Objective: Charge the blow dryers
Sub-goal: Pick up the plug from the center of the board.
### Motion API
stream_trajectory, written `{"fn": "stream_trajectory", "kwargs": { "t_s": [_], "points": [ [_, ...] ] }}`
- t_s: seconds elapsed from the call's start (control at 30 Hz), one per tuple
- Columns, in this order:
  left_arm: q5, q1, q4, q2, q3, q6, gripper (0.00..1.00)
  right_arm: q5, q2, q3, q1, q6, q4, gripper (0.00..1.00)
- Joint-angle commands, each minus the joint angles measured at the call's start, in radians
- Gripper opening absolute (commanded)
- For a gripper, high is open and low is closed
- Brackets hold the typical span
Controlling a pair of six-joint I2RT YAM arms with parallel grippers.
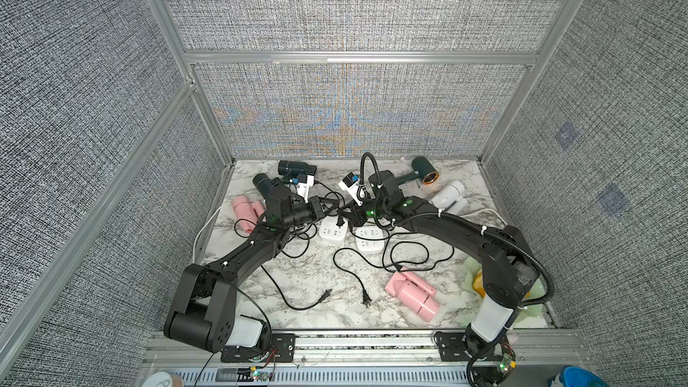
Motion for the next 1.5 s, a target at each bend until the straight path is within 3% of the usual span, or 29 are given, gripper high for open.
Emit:
{"fn": "stream_trajectory", "kwargs": {
  "t_s": [0.0, 0.1, 0.37, 0.5, 0.83, 1.2, 1.47],
  "points": [
    [-0.001, 0.001, 0.032, -0.011, -0.002, 0.026, 0.08, 0.011, -0.001, 0.003, 0.003, -0.001, 0.008, 0.03],
    [0.005, 0.001, 0.026, -0.013, 0.004, 0.033, 0.05, 0.023, -0.013, -0.009, 0.002, 0.012, 0.024, 0.08],
    [-0.039, 0.000, 0.055, -0.043, -0.026, 0.029, 0.00, 0.037, -0.064, -0.038, 0.001, 0.035, 0.013, 0.42],
    [-0.050, 0.000, 0.034, -0.049, -0.026, 0.041, 0.00, 0.050, -0.091, -0.077, 0.001, 0.046, 0.013, 0.47],
    [-0.072, -0.002, 0.029, -0.062, -0.032, 0.043, 0.00, 0.153, -0.038, -0.039, 0.030, 0.133, -0.004, 0.47],
    [-0.102, -0.010, 0.049, -0.045, -0.025, 0.018, 0.00, 0.470, -0.008, 0.024, 0.114, 0.294, -0.106, 0.44],
    [-0.118, -0.022, 0.031, -0.036, -0.017, 0.025, 0.00, 0.486, 0.027, 0.077, 0.128, 0.298, -0.153, 0.35]
  ]
}}
